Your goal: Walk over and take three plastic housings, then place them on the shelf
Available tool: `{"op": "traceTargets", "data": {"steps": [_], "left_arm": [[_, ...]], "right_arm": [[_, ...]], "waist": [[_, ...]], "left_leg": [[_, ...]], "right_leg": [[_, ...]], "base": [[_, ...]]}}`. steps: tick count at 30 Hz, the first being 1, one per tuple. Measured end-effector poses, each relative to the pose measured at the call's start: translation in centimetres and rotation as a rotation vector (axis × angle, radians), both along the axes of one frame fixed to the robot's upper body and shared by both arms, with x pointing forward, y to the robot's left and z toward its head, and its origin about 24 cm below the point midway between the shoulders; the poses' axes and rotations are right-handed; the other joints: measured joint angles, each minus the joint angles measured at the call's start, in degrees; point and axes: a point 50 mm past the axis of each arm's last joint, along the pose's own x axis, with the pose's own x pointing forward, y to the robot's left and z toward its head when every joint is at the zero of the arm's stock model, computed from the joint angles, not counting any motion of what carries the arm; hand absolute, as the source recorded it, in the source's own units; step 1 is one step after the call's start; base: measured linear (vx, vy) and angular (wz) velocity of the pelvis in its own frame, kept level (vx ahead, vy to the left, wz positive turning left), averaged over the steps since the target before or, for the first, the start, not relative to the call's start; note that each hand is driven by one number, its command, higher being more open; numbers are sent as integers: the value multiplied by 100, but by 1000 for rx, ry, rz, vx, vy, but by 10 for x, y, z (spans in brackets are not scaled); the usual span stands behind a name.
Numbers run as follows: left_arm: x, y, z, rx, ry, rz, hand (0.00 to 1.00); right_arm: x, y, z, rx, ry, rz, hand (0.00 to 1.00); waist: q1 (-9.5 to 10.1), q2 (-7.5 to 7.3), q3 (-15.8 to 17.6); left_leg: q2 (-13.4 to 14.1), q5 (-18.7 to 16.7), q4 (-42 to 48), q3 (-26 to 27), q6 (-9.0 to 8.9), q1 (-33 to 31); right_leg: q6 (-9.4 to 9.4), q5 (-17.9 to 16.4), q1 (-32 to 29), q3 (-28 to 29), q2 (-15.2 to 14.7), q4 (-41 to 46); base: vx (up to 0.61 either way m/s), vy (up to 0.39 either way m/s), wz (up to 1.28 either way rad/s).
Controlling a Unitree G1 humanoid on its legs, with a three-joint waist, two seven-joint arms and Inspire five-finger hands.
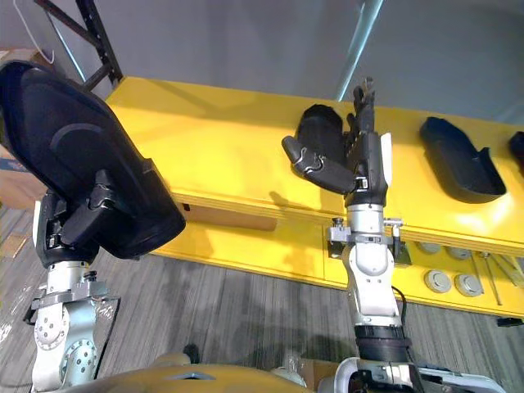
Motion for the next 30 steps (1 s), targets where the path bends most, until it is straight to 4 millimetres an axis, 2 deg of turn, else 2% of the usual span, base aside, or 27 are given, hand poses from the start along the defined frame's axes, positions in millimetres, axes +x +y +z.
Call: {"op": "traceTargets", "data": {"steps": [1, 2, 4, 5, 7, 9, 10, 11, 12, 13, 14, 15, 16, 17, 18, 20, 21, 22, 23, 24, 25, 26, 28, 30], "left_arm": [[-3, -2, -4, -1, 20, -5, 0], [-3, -4, -6, -10, 30, -9, 0], [-3, -7, -9, -30, 39, 0, 0], [-3, -8, -9, -36, 34, -4, 0], [-1, -10, -7, -30, 20, -23, 0], [-1, -11, -7, -21, 15, -42, 0], [-1, -13, -7, 1, 16, -52, 0], [-1, -14, -8, 10, 22, -59, 0], [-2, -13, -9, 20, 30, -61, 0], [-3, -12, -9, 25, 35, -56, 0], [-3, -10, -9, 31, 34, -51, 0], [-4, -5, -8, 45, 33, -40, 0], [-4, -4, -8, 47, 35, -38, 0], [-5, -2, -8, 53, 41, -31, 0], [-8, 4, -8, 78, 39, -33, 0], [-9, 10, -5, 106, 34, -37, 0], [-9, 15, -2, 130, 30, -34, 0], [-7, 18, 1, 147, 20, -35, 0], [-4, 19, 5, 159, 3, -38, 0], [-1, 20, 8, 167, -11, -36, 0], [4, 18, 11, 158, -31, -38, 0], [8, 13, 14, 150, -51, -54, 0], [15, 1, 16, 148, -66, -96, 0], [19, -8, 20, 187, -75, -122, 0]], "right_arm": [[-2, -1, -4, 15, 15, 7, 100], [-3, -2, -6, 17, 25, 14, 100], [-4, -2, -8, 29, 33, 23, 100], [-6, -4, -9, 30, 38, 19, 100], [-9, -7, -12, 49, 42, 0, 100], [-9, -7, -13, 78, 37, -18, 100], [-9, -7, -13, 76, 37, -18, 100], [-9, -7, -12, 69, 35, -11, 100], [-9, -3, -16, 87, 30, -3, 100], [-9, 0, -19, 106, 38, 3, 100], [-10, 5, -22, 122, 41, 10, 100], [-11, 13, -26, 129, 45, 21, 100], [-11, 14, -26, 128, 47, 25, 100], [-13, 16, -29, 131, 59, 32, 100], [-16, 17, -34, 152, 69, 22, 100], [-17, 18, -36, 169, 72, 13, 100], [-18, 18, -36, 167, 72, 12, 100], [-18, 18, -35, 167, 69, 9, 100], [-18, 16, -35, 166, 66, 4, 100], [-18, 16, -34, 166, 64, 1, 100], [-17, 12, -31, 151, 56, -4, 100], [-16, 7, -27, 139, 38, -17, 100], [-17, -6, -24, 118, 43, -61, 100], [-18, -15, -22, 107, 39, -95, 100]], "waist": [[-27, 15, 20], [-80, 123, 151], [-93, 247, 296], [-138, 260, 309], [-280, 303, 294], [-347, 296, 299], [-346, 331, 295], [-293, 439, 263], [-232, 426, 224], [-238, 305, 202], [-242, 156, 192], [-225, -125, 228], [-219, -144, 234], [-200, -139, 242], [-201, -108, 253], [-211, -102, 257], [-254, -25, 294], [-306, -11, 302], [-339, -16, 300], [-348, -64, 286], [-356, -78, 249], [-405, 66, 267], [-444, 215, 240], [-492, 250, 222]], "left_leg": [[77, -237, 730, 19, 39, -345], [187, -446, 1610, -16, 55, -643], [298, -426, 2287, -52, 45, -864], [356, -517, 2190, -21, 100, -861], [533, -514, 1704, 35, 53, -862], [651, -258, 1137, -13, -159, -849], [676, 23, 740, -105, -255, -754], [672, 296, 453, -206, -245, -586], [534, 306, 383, -143, -558, -433], [376, 225, 394, -90, -443, -414], [263, 135, 406, -38, -435, -431], [27, -71, 606, 53, -293, -495], [14, -111, 652, 62, -277, -509], [0, -283, 850, 62, -225, -549], [24, -349, 811, 62, -205, -442], [37, -328, 633, 126, -171, -254], [128, -252, 530, 153, -77, -136], [192, -159, 462, 150, -142, -85], [238, -132, 423, 151, -178, -72], [230, -122, 429, 157, -200, -86], [223, -162, 448, 172, -270, -96], [296, -152, 437, 141, -309, -172], [335, -78, 270, 134, -355, -167], [346, 3, 79, 147, -385, -127]], "right_leg": [[55, -69, 8, 14, -10, -54], [89, -104, 120, 77, 19, -88], [89, -103, 212, 258, -11, -83], [90, -102, 202, 259, -62, -93], [61, -128, 207, 213, -186, -76], [169, -96, 206, 258, -365, -47], [349, -76, 192, 326, -466, -2], [511, -60, 170, 474, -518, 27], [676, -24, 173, 636, -655, 2], [672, -17, 178, 674, -775, -77], [713, 31, 184, 739, -900, -157], [617, 176, 194, 784, -1126, -246], [603, 239, 194, 781, -1140, -240], [615, 479, 155, 672, -1159, -106], [537, 594, 9, 518, -1193, 313], [505, 608, -270, 517, -1249, 876], [490, 399, -453, 687, -1184, 1141], [439, 165, -526, 804, -994, 1112], [390, 103, -606, 805, -809, 915], [362, 238, -651, 783, -654, 659], [431, 281, -584, 669, -572, 442], [438, 342, -496, 616, -473, 240], [408, 403, -479, 580, -385, 85], [394, 449, -428, 540, -327, -59]], "base": [[-45, -56, -30], [-78, -42, -31], [-89, 58, -41], [-76, 103, -25], [-46, 138, 11], [10, 246, 5], [64, 389, -26], [83, 473, -50], [78, 412, -48], [65, 303, -31], [94, 286, -16], [74, 218, -12], [76, 230, -13], [66, 191, -8], [82, 210, -10], [88, 106, -19], [79, 1, -18], [67, -67, -8], [41, -79, 4], [55, -99, -6], [77, -103, -7], [81, -98, -4], [46, -52, 6], [33, -32, 2]]}}
